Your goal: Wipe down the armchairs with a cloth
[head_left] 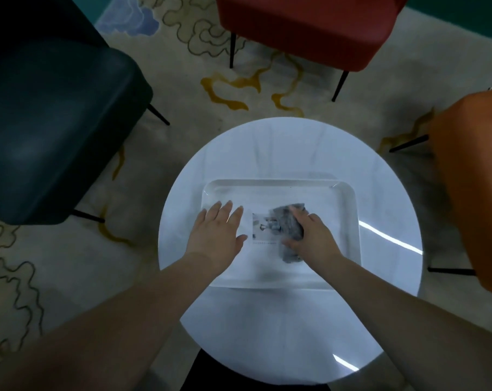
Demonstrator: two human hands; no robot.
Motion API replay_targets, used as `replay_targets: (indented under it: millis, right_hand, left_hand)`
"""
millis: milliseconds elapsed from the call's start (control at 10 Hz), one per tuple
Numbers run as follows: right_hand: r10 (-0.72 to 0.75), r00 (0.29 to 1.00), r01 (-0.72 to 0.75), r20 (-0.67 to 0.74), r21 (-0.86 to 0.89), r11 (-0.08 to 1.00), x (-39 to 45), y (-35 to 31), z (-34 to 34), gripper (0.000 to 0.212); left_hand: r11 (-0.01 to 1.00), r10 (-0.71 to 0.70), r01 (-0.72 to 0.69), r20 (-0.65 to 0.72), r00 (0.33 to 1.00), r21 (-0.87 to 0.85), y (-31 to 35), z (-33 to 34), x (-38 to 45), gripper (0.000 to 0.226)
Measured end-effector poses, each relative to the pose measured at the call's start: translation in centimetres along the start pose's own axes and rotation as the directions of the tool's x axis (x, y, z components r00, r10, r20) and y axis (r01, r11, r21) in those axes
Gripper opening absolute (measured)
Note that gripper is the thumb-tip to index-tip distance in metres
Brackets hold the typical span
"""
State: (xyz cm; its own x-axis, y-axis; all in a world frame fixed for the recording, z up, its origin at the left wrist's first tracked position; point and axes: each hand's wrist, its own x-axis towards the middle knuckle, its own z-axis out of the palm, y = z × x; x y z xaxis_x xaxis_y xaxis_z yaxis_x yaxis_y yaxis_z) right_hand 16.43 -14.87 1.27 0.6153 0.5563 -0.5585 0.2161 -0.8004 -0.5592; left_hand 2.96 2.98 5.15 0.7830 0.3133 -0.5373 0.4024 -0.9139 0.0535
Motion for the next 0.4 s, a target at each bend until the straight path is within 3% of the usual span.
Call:
replay_targets:
  millis: [200,400]
  right_hand:
    - [0.037,0.998,-0.036,0.046,-0.02,0.999,-0.2,0.6,-0.3,0.079]
    - [0.053,0.998,-0.055,-0.031,-0.07,0.996,-2.1,-0.1,-2.2,0.072]
  left_hand:
    - [1.0,-0.005,0.005,0.009,1.0,0.007,0.0,-0.8,0.3,0.064]
    - [1.0,0.0,0.0,-0.001,1.0,0.019,0.2,-2.0,-0.9,0.064]
